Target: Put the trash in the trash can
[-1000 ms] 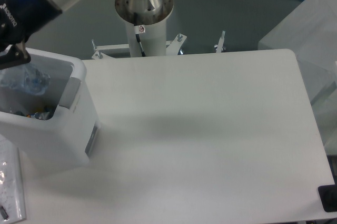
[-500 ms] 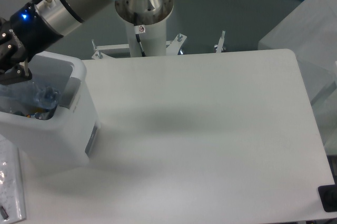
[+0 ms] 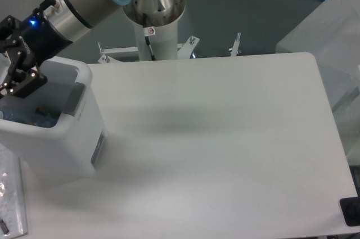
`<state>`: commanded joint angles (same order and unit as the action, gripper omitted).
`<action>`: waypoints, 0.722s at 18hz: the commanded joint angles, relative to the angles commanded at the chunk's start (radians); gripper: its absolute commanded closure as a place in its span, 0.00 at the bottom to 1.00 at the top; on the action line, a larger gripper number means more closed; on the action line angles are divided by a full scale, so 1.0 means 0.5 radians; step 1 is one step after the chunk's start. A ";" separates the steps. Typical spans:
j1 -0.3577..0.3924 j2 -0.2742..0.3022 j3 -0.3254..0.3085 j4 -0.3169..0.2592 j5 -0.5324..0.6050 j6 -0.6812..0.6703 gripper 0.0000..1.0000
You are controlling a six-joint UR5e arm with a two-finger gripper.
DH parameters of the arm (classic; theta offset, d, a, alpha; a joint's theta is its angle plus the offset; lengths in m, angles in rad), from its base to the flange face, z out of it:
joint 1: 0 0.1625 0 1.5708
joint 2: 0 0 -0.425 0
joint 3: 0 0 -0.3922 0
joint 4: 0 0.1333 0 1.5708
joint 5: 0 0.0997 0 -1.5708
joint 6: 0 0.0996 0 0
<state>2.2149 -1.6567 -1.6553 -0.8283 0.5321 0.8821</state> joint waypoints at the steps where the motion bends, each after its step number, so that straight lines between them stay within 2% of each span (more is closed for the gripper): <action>1: 0.067 0.006 0.025 -0.003 0.040 -0.027 0.00; 4: 0.328 -0.021 0.113 -0.009 0.077 -0.156 0.00; 7: 0.552 -0.187 0.172 -0.012 0.126 -0.160 0.00; 8: 0.613 -0.245 0.187 -0.015 0.202 -0.157 0.00; 11: 0.724 -0.386 0.245 -0.012 0.625 -0.150 0.00; 13: 0.734 -0.454 0.301 -0.012 0.858 -0.163 0.00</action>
<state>2.5817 -1.8836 -1.5050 -0.8345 0.9613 0.8008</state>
